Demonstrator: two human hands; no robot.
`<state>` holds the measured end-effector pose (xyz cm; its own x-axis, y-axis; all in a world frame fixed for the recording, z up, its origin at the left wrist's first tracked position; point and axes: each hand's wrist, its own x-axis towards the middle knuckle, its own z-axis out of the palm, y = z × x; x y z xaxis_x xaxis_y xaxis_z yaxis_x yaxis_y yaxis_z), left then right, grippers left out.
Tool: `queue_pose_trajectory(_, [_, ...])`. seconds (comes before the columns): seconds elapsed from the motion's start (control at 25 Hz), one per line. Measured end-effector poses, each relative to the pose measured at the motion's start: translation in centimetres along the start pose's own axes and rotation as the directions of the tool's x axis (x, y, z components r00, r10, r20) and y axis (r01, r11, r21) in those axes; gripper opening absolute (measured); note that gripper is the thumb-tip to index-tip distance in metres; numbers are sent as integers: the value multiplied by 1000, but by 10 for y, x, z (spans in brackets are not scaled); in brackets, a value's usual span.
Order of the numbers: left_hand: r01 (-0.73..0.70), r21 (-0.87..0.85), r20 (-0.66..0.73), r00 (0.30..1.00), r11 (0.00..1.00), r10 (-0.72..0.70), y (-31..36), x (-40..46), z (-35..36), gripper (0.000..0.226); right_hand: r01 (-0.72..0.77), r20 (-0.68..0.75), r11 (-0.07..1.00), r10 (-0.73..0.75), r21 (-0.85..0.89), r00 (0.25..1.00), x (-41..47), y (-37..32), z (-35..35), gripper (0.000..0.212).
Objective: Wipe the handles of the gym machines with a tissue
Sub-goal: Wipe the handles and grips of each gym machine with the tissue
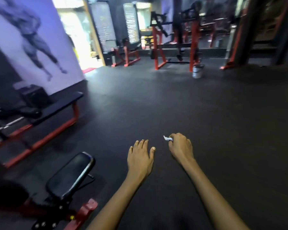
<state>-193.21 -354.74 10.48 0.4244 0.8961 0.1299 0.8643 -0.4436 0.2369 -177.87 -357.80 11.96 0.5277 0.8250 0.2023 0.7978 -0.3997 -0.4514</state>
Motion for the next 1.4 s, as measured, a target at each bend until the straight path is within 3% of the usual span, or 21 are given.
queue_pose_trajectory(0.2, [300, 25, -67, 952, 954, -298, -29, 26, -3, 58, 290, 161, 955, -297, 66, 941, 64, -45, 39, 23])
queue_pose_trajectory(0.36, [491, 0, -170, 858, 871, -484, -59, 30, -11, 97, 452, 253, 882, -472, 135, 844, 92, -93, 72, 21])
queue_pose_trajectory(0.68, [812, -123, -353, 502, 571, -790, -161, 36, -35, 93, 759, 346, 563, -819, 326, 458, 102, -238, 155, 17])
queue_pose_trajectory(0.8, [885, -193, -402, 322, 423, -857, -182, 20, -52, 87, 837, 331, 386, -906, 388, 264, 89, -291, 170, 16])
queue_pose_trajectory(0.88, [919, -218, -436, 211, 330, -875, -192, 4, -59, 78, 835, 309, 284, -940, 471, 146, 73, -324, 175, 12])
queue_pose_trajectory(1.0, [947, -259, -503, 34, 188, -864, -193, -26, -72, 91, 794, 262, 131, -964, 594, -37, 33, -357, 179, 10])
queue_pose_trajectory(1.2, [932, -344, -584, -308, -115, -751, -171, -70, -76, 75, 660, 144, -170, -908, 732, -393, -43, -379, 165, 22])
queue_pose_trajectory(1.28, [911, -359, -624, -395, -203, -674, -146, -74, -72, 71, 570, 95, -262, -849, 778, -519, -61, -373, 160, 24])
queue_pose_trajectory(1.4, [871, -415, -631, -485, -264, -606, -114, -85, -74, 69, 425, 39, -316, -763, 849, -645, -84, -361, 151, 22])
